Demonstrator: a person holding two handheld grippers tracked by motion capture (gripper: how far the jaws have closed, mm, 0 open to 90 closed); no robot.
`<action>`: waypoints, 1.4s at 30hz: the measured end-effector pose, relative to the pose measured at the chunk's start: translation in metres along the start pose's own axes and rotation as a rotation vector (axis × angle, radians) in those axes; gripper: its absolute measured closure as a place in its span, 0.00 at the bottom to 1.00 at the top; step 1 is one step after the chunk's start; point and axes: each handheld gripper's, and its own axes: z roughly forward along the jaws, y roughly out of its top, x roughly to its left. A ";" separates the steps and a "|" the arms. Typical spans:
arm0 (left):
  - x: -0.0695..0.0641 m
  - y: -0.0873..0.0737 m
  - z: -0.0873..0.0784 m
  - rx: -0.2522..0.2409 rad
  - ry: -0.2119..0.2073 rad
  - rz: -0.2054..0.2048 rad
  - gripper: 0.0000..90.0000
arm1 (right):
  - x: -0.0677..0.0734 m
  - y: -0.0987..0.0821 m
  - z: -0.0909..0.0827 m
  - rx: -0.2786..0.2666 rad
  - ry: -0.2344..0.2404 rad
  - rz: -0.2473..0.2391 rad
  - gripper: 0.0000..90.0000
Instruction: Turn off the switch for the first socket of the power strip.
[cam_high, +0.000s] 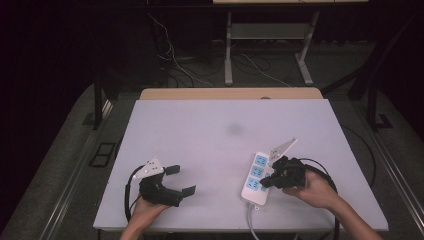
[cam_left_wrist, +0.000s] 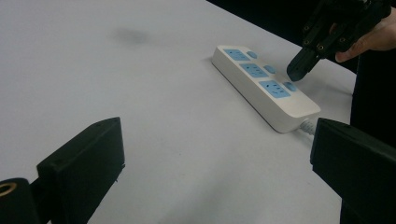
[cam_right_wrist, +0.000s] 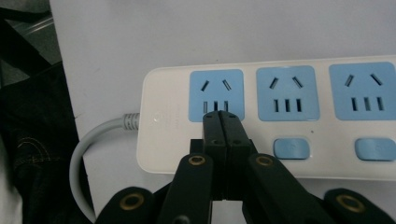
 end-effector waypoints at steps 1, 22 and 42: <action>0.000 0.000 0.000 0.000 -0.001 -0.001 0.02 | 0.000 0.000 0.000 -0.002 0.006 -0.003 1.00; 0.000 0.000 0.000 0.000 -0.001 -0.002 0.02 | -0.008 0.009 -0.037 -0.119 -0.029 0.008 1.00; 0.000 0.000 -0.001 -0.006 -0.003 -0.003 0.02 | -0.022 -0.013 -0.068 -0.241 -0.098 0.113 0.87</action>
